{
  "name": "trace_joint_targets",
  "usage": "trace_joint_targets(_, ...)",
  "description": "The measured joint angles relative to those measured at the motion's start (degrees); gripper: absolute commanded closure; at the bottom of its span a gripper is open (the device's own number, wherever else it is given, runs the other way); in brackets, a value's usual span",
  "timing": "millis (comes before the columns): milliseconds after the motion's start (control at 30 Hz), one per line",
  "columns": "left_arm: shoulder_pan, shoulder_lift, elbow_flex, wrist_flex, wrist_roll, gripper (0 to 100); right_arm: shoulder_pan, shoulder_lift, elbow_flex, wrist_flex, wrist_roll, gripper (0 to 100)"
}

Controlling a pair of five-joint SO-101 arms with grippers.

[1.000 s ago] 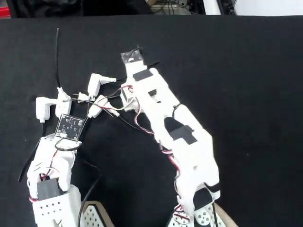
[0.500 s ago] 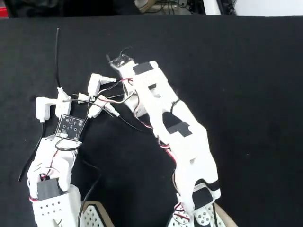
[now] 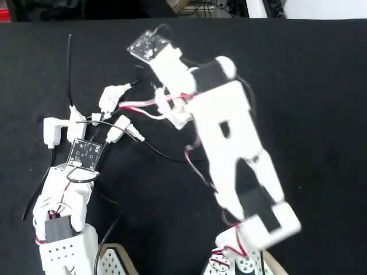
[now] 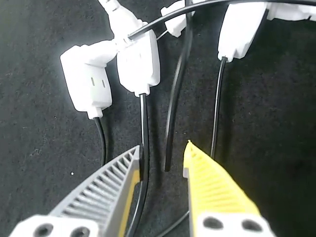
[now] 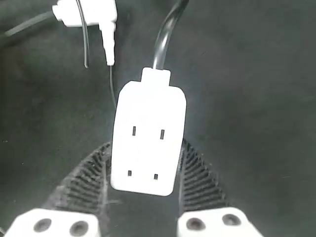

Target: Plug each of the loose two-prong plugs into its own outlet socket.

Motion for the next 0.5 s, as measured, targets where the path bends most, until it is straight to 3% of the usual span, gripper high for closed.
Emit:
trace_joint_targets(300,0.0,0.0,0.0,0.0,0.0,85,-8.3,-30.8,15.7,0.0,5.2,98.7)
trace_joint_targets(400,0.0,0.0,0.0,0.1,0.0,85,-13.4,-31.6,23.6,-0.7,7.9,98.7)
trace_joint_targets(500,0.2,0.0,-2.0,5.6,-0.2,85,-16.4,-26.2,34.9,-6.1,9.2,98.7)
